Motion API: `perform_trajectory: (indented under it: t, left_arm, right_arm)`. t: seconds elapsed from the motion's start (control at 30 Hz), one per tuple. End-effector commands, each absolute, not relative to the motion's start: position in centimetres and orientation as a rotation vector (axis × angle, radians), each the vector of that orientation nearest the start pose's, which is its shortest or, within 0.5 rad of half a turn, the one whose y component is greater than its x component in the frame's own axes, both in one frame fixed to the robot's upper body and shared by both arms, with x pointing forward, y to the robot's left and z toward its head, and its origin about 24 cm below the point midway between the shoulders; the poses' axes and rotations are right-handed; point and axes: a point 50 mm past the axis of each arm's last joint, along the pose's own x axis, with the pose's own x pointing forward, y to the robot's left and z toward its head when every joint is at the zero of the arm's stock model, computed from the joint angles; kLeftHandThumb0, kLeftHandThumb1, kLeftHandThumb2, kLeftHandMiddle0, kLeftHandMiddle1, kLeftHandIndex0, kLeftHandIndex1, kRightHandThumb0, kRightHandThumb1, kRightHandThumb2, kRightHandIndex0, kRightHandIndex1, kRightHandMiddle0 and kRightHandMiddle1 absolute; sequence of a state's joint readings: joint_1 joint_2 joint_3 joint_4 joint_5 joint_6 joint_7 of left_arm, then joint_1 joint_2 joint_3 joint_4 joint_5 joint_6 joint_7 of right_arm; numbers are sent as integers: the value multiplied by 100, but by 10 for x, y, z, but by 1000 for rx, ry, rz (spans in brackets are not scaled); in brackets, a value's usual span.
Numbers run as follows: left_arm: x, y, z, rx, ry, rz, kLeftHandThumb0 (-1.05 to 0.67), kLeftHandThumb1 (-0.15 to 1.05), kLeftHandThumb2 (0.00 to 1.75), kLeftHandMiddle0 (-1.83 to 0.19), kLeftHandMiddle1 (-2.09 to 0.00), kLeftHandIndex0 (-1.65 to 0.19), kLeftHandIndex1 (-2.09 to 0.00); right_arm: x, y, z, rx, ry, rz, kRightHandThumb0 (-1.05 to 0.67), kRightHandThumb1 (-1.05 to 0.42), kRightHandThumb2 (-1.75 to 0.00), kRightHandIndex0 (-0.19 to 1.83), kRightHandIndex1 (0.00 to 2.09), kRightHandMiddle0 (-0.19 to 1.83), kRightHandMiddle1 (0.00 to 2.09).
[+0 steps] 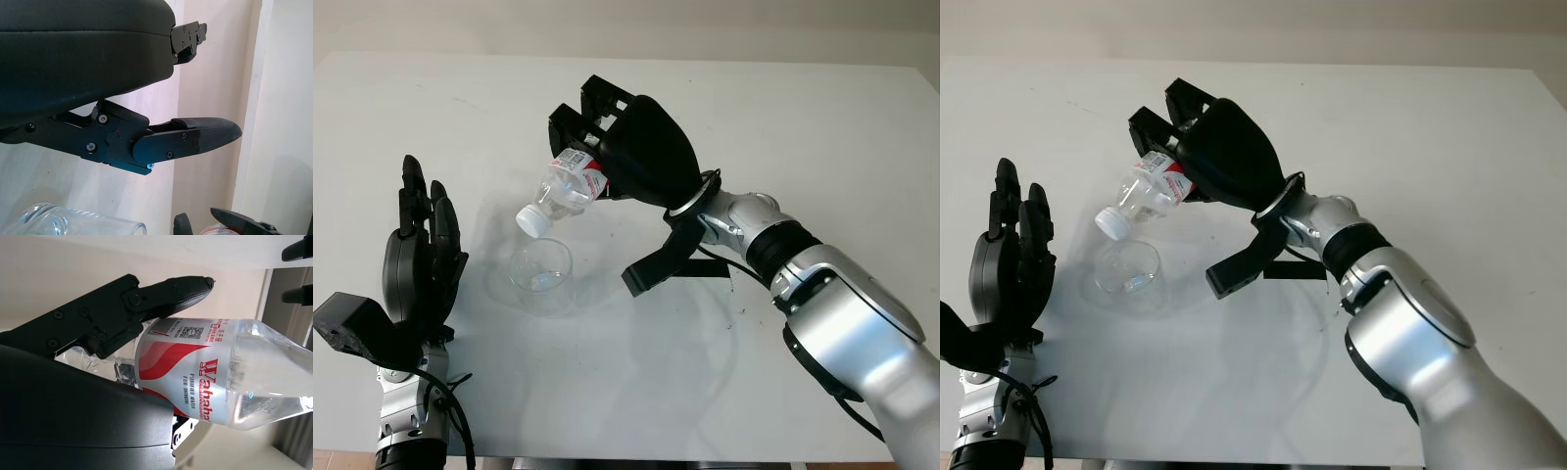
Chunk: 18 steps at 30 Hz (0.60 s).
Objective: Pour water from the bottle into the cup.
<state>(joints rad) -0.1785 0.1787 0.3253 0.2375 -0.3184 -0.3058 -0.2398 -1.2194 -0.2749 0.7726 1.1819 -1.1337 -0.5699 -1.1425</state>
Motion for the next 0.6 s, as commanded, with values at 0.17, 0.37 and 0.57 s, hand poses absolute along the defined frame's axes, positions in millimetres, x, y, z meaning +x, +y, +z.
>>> perform_trajectory:
  t: [0.17,0.37,0.57]
  left_arm:
    - [274,241,73,-136,-326,88,-76,105,54,19,0,19,0]
    - [274,241,72,-141,-324,90,-76,105,54,19,0,19,0]
    - [274,241,72,-146,-324,93,-76,105,53,19,0,19,0]
  right_arm:
    - [373,-55,202,-1381,-1550,134,-53,-105,-34,117,209,83,209]
    - [372,-55,207,-1419,-1619,156,-54,-105,-23,117,209,82,209]
    - [371,-54,209,-1433,-1660,169,-55,-105,-23,117,209,77,209]
